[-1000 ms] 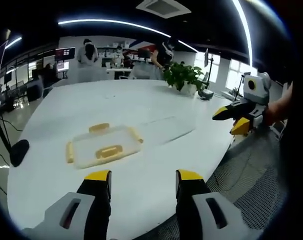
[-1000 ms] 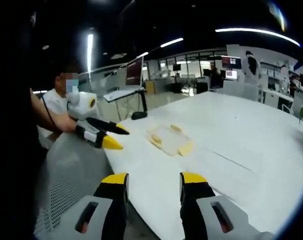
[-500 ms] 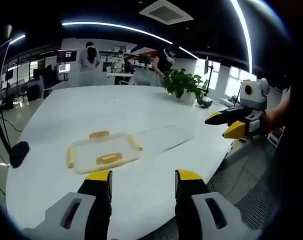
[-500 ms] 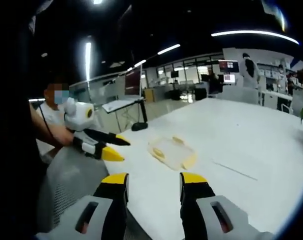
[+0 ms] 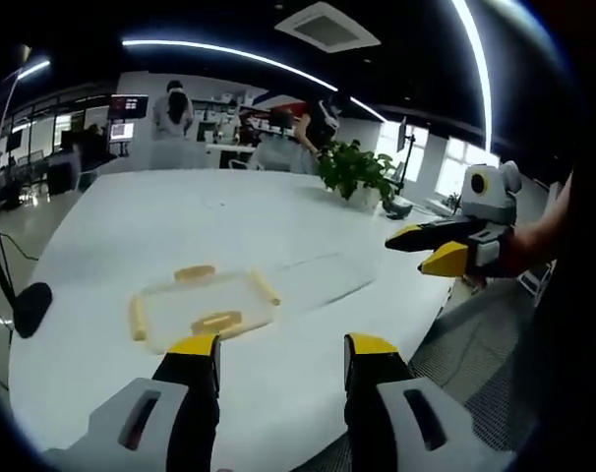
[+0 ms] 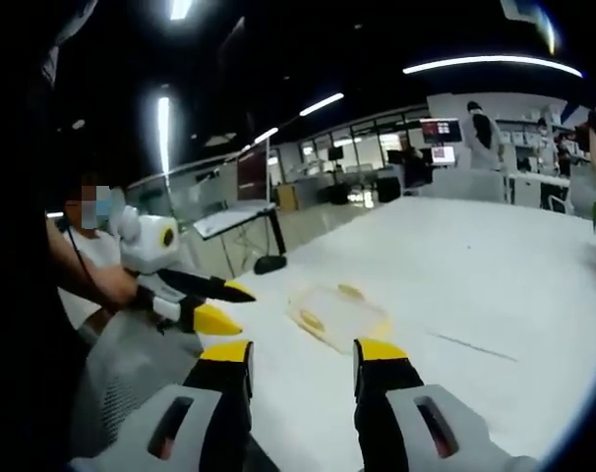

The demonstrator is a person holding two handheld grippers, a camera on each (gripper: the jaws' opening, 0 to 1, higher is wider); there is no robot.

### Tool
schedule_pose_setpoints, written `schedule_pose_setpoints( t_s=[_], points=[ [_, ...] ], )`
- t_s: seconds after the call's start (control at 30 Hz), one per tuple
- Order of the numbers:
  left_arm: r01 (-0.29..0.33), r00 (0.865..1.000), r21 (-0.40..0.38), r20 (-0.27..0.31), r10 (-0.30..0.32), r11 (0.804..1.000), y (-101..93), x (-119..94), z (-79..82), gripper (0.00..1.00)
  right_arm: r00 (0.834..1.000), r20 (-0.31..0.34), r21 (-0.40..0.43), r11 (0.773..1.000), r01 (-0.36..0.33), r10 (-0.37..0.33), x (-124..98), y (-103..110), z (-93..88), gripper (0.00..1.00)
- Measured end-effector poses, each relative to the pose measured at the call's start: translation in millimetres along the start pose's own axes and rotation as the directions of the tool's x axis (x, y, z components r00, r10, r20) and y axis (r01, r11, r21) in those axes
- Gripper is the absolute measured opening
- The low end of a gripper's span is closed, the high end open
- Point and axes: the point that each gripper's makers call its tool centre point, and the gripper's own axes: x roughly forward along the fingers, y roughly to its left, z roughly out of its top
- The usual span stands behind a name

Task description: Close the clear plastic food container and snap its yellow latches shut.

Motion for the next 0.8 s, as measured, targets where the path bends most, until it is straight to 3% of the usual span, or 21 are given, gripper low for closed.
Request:
schedule_pose_setpoints(
  t_s=[0.8],
  points=[
    [0.054, 0.998, 0.023, -0.038, -0.053, 0.998, 20.7, 6.6, -3.9, 0.49, 0.999, -0.029, -0.023, 1.000, -0.018, 0.018, 31.6, 0.6, -0.8, 0.42]
  ],
)
